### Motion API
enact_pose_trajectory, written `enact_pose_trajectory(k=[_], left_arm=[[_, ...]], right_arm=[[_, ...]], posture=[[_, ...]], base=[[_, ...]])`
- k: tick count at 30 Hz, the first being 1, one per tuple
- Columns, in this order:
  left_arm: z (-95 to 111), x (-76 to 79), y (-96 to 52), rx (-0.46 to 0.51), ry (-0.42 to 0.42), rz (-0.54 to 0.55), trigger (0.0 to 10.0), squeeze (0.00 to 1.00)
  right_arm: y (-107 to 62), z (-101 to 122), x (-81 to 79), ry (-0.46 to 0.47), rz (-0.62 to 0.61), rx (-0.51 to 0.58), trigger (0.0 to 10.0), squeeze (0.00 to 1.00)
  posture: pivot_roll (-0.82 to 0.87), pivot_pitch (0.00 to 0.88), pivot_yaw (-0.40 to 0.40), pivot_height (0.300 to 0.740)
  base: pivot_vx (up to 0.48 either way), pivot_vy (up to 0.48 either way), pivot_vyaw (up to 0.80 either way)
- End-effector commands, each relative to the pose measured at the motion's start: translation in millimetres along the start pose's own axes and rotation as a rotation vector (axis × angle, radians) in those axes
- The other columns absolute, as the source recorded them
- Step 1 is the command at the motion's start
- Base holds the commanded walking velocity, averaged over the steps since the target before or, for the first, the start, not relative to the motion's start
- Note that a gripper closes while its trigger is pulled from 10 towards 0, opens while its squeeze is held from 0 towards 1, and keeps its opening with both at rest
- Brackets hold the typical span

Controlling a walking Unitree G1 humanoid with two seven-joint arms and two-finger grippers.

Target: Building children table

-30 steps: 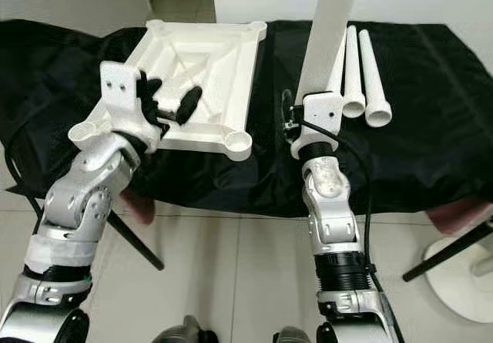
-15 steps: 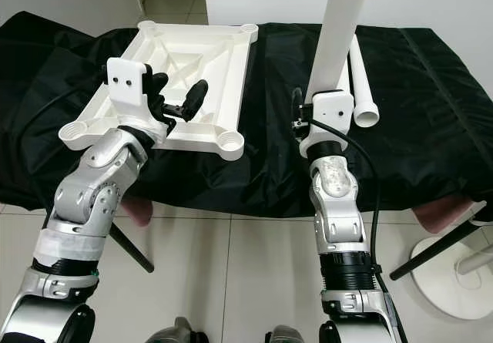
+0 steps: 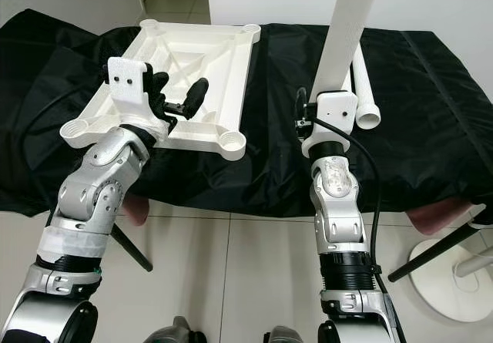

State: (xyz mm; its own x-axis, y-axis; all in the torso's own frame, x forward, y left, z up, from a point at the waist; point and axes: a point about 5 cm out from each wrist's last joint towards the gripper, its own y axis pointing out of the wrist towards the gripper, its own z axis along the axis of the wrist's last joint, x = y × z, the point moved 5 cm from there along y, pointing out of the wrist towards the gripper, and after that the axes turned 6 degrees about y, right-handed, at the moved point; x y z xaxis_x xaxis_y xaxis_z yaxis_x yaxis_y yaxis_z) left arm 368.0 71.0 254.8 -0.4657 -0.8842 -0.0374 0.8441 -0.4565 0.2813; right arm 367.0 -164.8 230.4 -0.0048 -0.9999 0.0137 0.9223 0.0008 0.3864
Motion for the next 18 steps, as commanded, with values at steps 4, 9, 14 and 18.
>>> enact_pose_trajectory(k=[4, 9, 14, 18], left_arm=[[-0.7, -5.3, -0.1, 0.001, 0.021, 0.006, 10.0, 0.00], [1.7, -9.1, -0.7, 0.009, 0.014, 0.019, 10.0, 0.00], [3.5, -10.9, -0.6, 0.019, 0.016, 0.024, 10.0, 0.00], [5.3, -12.5, 0.2, 0.026, 0.019, 0.026, 10.0, 0.00]], right_arm=[[2.4, 0.0, -3.1, 0.009, 0.004, -0.003, 10.0, 0.00], [2.9, -3.7, -3.2, 0.007, 0.011, -0.016, 10.0, 0.00], [4.5, -4.6, -4.2, 0.006, 0.015, -0.019, 10.0, 0.00], [5.6, -4.4, -5.9, 0.007, 0.020, -0.018, 10.0, 0.00]], posture=[[0.02, 0.000, 0.031, 0.740], [0.03, 0.000, 0.021, 0.740], [0.04, 0.000, 0.019, 0.740], [0.04, 0.000, 0.019, 0.740]], base=[[0.274, 0.000, 0.00], [0.286, 0.000, 0.00], [0.322, 0.000, 0.00], [0.344, 0.000, 0.00]])
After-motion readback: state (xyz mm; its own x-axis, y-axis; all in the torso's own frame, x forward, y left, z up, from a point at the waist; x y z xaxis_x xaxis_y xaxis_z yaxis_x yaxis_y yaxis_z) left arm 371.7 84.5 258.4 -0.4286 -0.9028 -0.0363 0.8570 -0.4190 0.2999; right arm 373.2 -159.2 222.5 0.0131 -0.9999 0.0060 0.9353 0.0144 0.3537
